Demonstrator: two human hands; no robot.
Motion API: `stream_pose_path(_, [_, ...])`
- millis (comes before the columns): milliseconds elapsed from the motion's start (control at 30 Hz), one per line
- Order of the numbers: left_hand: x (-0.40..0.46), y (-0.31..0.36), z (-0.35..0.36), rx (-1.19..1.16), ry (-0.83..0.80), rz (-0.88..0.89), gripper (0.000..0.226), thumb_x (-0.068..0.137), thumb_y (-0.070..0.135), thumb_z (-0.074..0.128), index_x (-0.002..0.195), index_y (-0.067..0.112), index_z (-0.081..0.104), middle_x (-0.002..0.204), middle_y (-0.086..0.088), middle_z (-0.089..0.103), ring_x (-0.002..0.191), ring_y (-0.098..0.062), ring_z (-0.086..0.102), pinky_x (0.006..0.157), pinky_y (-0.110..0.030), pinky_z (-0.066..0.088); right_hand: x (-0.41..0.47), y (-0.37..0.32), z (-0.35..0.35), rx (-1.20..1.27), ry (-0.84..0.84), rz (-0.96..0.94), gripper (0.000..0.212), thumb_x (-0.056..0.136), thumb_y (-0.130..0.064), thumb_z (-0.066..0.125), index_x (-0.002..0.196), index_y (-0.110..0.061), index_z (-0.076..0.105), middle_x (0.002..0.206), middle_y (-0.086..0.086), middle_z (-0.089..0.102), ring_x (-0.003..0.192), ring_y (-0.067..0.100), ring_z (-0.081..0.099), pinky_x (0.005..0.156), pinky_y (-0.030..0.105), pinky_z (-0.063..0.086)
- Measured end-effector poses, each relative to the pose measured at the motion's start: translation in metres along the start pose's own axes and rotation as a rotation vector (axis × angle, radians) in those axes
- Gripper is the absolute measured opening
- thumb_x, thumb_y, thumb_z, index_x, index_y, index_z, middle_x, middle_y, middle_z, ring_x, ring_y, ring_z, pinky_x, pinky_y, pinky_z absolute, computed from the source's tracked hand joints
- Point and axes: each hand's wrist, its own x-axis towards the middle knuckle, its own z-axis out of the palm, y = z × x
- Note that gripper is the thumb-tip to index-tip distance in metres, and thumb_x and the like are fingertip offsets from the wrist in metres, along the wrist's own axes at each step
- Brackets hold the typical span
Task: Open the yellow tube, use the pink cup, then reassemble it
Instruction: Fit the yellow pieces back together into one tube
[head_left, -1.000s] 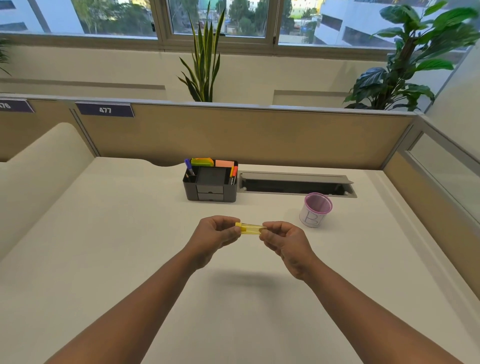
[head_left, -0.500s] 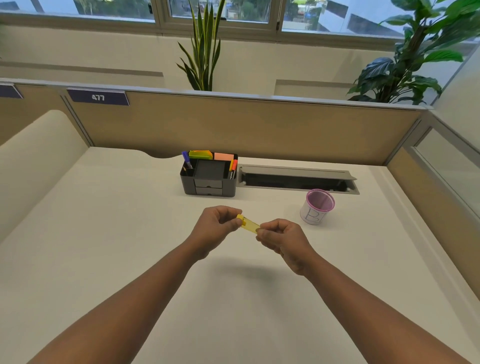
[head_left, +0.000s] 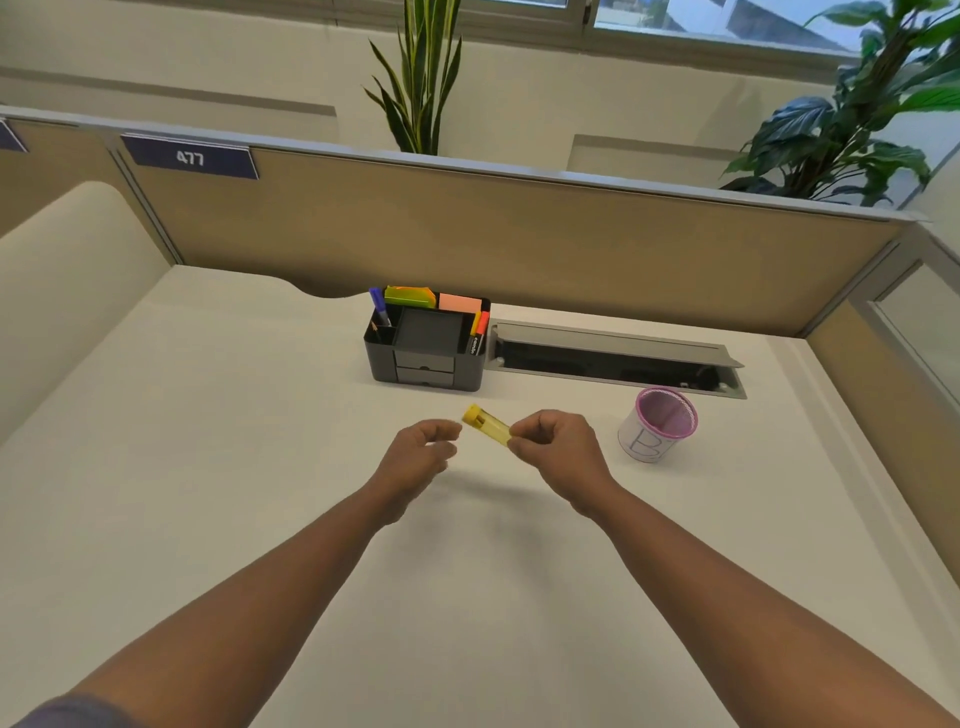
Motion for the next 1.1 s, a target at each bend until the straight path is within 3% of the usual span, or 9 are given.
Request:
stream_pose_path(67, [0.013,-0.015,-0.003,0.288,0.051,0.050,0.025,0.093,0.016,0.060,0.113,0.025,0.072,0.119,0.004,0.068,0.099,-0.010,0.064,0.081,-0.026,0.050,0.019,-0.008,0.008,-0.093,0.060,-0.065,0.011,0.086,-0.019,0.080,0.095,-0.026,0.079,0.081,-0.017,0.069,0.074,0.011,0.067,0.058,0.015,0.048])
stream_pose_path(133, [0.025,-0.030,-0.003,0.480,0.075,0.100,0.025,0.092,0.014,0.061,0.114,0.019,0.073,0.122,0.001,0.067,0.109,-0.014,0.062,0.092,-0.024,0.044,0.038,-0.017,0.017,-0.159,0.100,-0.138,0.012,0.088,-0.019,0.079,0.099,-0.021,0.080,0.077,-0.020,0.066,0.070,0.011,0.065,0.057,0.014,0.047])
stream_pose_path(233, [0.044,-0.044,-0.004,0.646,0.091,0.185,0.021,0.089,0.006,0.066,0.108,0.008,0.076,0.124,-0.011,0.068,0.117,-0.027,0.062,0.098,-0.025,0.042,0.069,-0.028,0.029,-0.236,0.137,-0.260,0.010,0.091,-0.015,0.074,0.099,-0.017,0.080,0.077,-0.009,0.068,0.070,0.012,0.063,0.061,0.026,0.055])
stream_pose_path(367, [0.069,-0.049,-0.006,0.796,0.086,0.299,0.018,0.089,0.008,0.065,0.097,0.007,0.081,0.124,-0.017,0.071,0.115,-0.035,0.065,0.096,-0.029,0.047,0.113,-0.042,0.048,-0.279,0.143,-0.361,0.013,0.093,-0.013,0.071,0.102,-0.015,0.079,0.081,-0.006,0.068,0.073,0.012,0.063,0.066,0.029,0.057])
stream_pose_path(467, [0.079,-0.052,-0.005,0.895,0.091,0.398,0.025,0.094,0.010,0.058,0.108,0.011,0.078,0.134,-0.015,0.067,0.126,-0.037,0.058,0.105,-0.035,0.045,0.140,-0.051,0.062,-0.286,0.118,-0.406,0.012,0.093,-0.011,0.070,0.101,-0.013,0.079,0.084,-0.001,0.071,0.078,0.016,0.065,0.072,0.036,0.061])
stream_pose_path(600, [0.083,-0.058,0.001,0.893,0.147,0.444,0.030,0.093,0.005,0.056,0.114,0.013,0.077,0.134,-0.011,0.068,0.128,-0.039,0.057,0.106,-0.046,0.049,0.165,-0.054,0.078,-0.322,0.109,-0.445,0.011,0.092,-0.007,0.070,0.099,-0.011,0.078,0.089,0.007,0.076,0.080,0.022,0.068,0.075,0.043,0.063])
stream_pose_path(800, [0.087,-0.067,0.000,0.864,0.129,0.399,0.037,0.098,0.010,0.049,0.129,0.018,0.069,0.148,-0.006,0.057,0.144,-0.031,0.044,0.119,-0.037,0.034,0.186,-0.053,0.088,-0.405,0.057,-0.438,0.014,0.095,-0.009,0.068,0.105,-0.014,0.077,0.093,0.005,0.076,0.082,0.020,0.068,0.077,0.042,0.063])
stream_pose_path(1100, [0.090,-0.070,0.000,0.851,0.124,0.397,0.034,0.099,0.013,0.052,0.127,0.019,0.070,0.147,-0.006,0.058,0.143,-0.030,0.045,0.117,-0.038,0.036,0.188,-0.050,0.090,-0.434,0.056,-0.455,0.029,0.094,-0.010,0.070,0.122,-0.017,0.071,0.106,0.004,0.076,0.089,0.013,0.060,0.084,0.032,0.056])
